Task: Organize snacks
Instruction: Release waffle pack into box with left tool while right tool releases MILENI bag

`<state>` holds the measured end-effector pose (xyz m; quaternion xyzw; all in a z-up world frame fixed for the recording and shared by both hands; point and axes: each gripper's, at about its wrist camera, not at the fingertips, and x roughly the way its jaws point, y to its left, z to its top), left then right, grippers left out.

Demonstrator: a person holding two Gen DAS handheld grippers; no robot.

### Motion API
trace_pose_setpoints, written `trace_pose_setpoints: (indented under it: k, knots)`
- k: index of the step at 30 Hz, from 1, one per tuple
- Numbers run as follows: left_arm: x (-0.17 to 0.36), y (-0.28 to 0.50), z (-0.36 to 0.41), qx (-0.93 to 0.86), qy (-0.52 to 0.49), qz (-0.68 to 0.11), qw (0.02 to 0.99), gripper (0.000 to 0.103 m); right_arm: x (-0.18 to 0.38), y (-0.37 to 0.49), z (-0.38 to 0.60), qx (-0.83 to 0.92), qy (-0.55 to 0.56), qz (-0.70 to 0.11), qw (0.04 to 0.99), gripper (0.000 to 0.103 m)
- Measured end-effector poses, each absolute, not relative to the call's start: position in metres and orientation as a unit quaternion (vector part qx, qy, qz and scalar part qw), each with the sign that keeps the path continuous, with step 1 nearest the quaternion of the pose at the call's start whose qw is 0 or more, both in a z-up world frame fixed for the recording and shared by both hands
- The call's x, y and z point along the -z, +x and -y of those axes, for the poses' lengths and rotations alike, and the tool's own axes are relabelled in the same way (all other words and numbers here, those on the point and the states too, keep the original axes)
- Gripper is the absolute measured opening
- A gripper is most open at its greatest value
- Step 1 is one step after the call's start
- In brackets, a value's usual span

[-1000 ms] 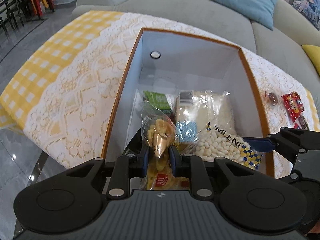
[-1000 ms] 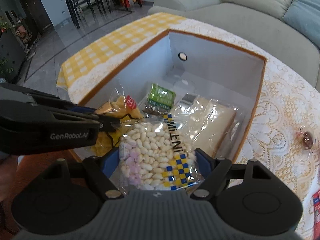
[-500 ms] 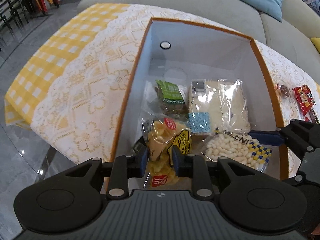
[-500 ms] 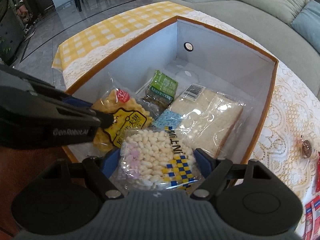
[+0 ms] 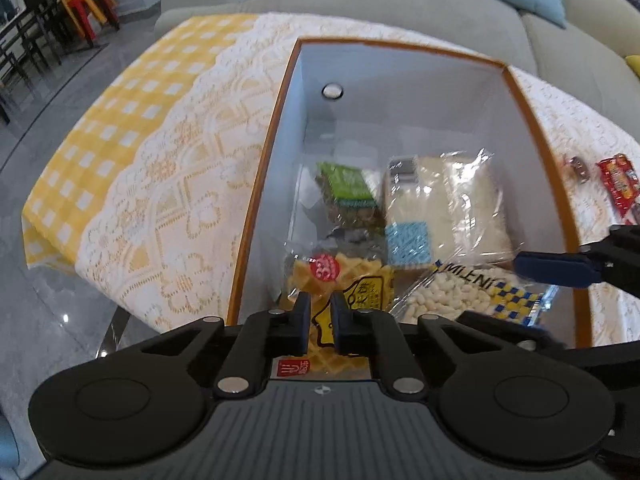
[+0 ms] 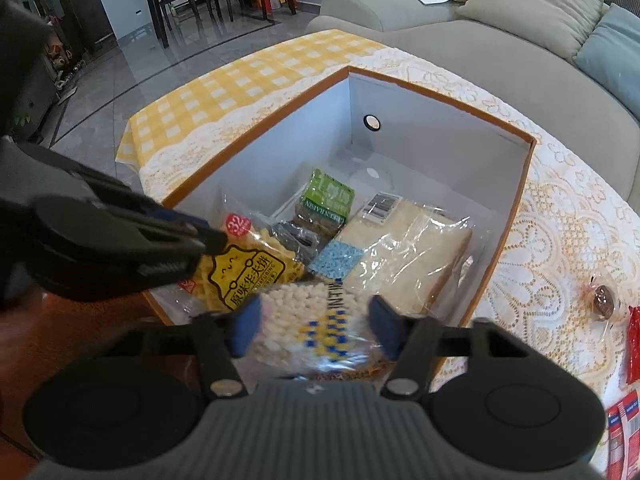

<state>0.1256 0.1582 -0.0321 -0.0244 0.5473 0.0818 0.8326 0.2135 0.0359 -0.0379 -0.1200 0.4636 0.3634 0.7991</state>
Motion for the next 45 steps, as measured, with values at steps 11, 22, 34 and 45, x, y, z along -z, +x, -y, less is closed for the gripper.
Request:
trace_pose_setpoints:
  k: [11, 22, 34, 45]
  knots:
    - [0.043, 0.128, -0.165, -0.078, -0.039, -0.552, 0.829, 0.013, 0.048, 0.224, -0.050, -0.374, -0.132, -0.483, 0.780, 0.045]
    - [0.026, 0.117, -0.166, -0.063, -0.077, -0.543, 0.834, 0.014, 0.043, 0.231, -0.054, -0.379, -0.159, -0.473, 0.779, 0.045]
    - [0.017, 0.111, -0.159, -0.055, -0.094, -0.536, 0.837, 0.014, 0.045, 0.224, -0.042, -0.388, -0.141, -0.520, 0.748, 0.041]
    - [0.010, 0.102, -0.155, -0.054, -0.091, -0.532, 0.840, 0.021, 0.041, 0.216, -0.044, -0.373, -0.162, -0.504, 0.762, 0.040]
